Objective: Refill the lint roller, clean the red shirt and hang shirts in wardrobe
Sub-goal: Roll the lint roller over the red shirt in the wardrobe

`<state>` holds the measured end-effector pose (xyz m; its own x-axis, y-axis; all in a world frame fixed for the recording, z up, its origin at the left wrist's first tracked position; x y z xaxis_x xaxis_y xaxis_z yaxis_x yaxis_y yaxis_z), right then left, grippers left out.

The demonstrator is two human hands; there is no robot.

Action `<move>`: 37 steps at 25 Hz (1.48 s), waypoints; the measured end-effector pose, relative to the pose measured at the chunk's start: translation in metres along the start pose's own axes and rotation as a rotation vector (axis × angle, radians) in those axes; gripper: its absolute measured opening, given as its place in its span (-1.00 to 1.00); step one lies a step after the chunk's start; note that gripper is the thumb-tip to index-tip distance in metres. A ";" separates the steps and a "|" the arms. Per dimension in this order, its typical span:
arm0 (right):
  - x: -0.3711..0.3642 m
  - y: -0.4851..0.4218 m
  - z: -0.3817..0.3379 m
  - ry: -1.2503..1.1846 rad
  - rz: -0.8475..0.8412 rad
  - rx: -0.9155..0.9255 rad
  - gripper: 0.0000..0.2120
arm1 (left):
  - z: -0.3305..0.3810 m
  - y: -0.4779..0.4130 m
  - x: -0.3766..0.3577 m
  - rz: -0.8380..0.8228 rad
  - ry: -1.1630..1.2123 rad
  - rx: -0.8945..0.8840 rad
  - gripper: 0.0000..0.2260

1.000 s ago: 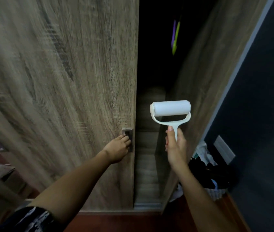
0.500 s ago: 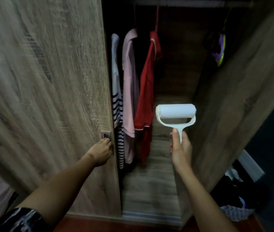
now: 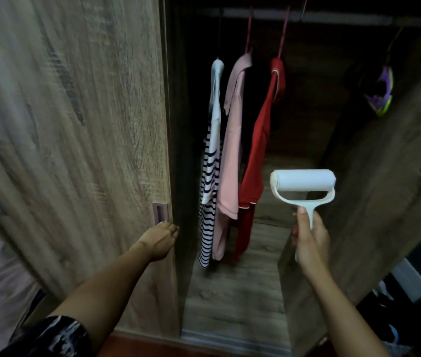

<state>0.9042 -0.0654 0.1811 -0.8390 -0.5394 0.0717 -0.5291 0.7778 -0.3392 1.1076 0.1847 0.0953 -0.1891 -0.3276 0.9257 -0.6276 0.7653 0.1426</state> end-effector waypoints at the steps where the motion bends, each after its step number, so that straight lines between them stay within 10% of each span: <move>1: -0.002 0.000 -0.002 0.002 -0.003 0.001 -0.68 | 0.005 0.000 0.004 -0.007 -0.005 0.003 -0.57; 4: -0.006 -0.004 -0.006 0.004 -0.004 -0.001 -0.66 | 0.018 -0.002 0.035 0.119 0.086 -0.065 -0.64; 10: 0.007 -0.012 -0.011 0.012 0.018 0.024 -0.73 | 0.043 -0.013 0.170 0.953 0.743 -0.053 -0.71; 16: 0.018 -0.049 -0.001 -0.007 -0.012 0.015 -0.73 | 0.066 -0.073 0.194 0.716 1.028 0.365 -0.70; 25: -0.013 -0.108 0.019 -0.109 -0.183 -0.019 -0.88 | 0.029 -0.034 0.172 0.922 1.408 0.581 -0.83; 37: -0.159 -0.084 -0.076 -0.073 -0.403 0.282 -0.78 | -0.080 0.036 0.187 1.325 0.928 0.749 -0.77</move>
<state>1.0720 -0.0204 0.2697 -0.5581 -0.8085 0.1868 -0.7463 0.3907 -0.5389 1.1100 0.1956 0.3015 -0.5243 0.8301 0.1900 -0.6501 -0.2461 -0.7189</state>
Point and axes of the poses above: each hand's wrist, its own y-axis away from the middle knuckle, its own x-axis out of the back of the hand, z = x × y, the point moved 5 cm from there along -y, towards the middle knuckle
